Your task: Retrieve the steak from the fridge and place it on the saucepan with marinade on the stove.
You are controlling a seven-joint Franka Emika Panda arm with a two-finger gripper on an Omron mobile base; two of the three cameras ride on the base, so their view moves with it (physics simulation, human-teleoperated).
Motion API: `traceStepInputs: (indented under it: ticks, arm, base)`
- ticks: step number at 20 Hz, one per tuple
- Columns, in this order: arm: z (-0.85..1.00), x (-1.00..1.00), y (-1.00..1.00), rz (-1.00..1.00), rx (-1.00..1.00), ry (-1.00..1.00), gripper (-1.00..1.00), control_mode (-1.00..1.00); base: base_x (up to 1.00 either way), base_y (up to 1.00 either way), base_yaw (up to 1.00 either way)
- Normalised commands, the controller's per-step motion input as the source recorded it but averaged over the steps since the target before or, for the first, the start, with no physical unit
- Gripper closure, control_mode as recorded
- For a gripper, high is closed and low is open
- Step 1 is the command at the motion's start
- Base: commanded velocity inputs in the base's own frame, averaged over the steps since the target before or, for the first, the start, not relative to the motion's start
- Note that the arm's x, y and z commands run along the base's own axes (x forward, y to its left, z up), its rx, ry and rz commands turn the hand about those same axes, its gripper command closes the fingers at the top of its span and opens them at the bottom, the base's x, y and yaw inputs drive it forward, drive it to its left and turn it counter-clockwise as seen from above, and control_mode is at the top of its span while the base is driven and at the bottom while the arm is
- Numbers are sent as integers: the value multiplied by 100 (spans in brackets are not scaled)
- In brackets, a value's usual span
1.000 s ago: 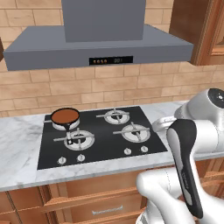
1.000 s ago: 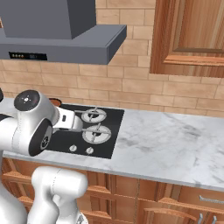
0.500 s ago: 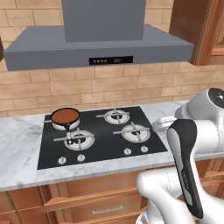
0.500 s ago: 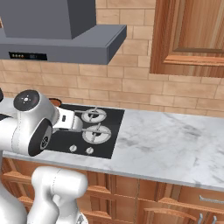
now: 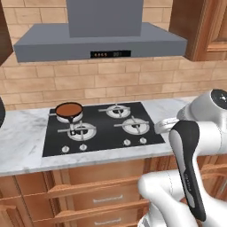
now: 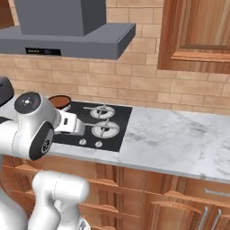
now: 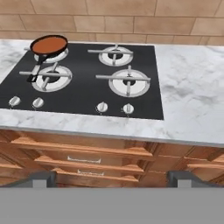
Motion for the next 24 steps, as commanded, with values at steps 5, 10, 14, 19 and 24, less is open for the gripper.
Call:
traceStepInputs:
  ticks: [5, 10, 14, 19, 24]
  arm:
    - [0, 0, 0, 0, 0, 0, -100, 100]
    - [0, 0, 0, 0, 0, 0, -100, 100]
    - [0, 0, 0, 0, 0, 0, -100, 100]
    - [0, 0, 0, 0, 0, 0, -100, 100]
    - [0, 0, 0, 0, 0, 0, -100, 100]
  base:
    - [-51, -1, 25]
    - [-32, 1, 49]
    - [0, 18, 78]
    - [0, 15, 98]
    - [0, 0, 100]
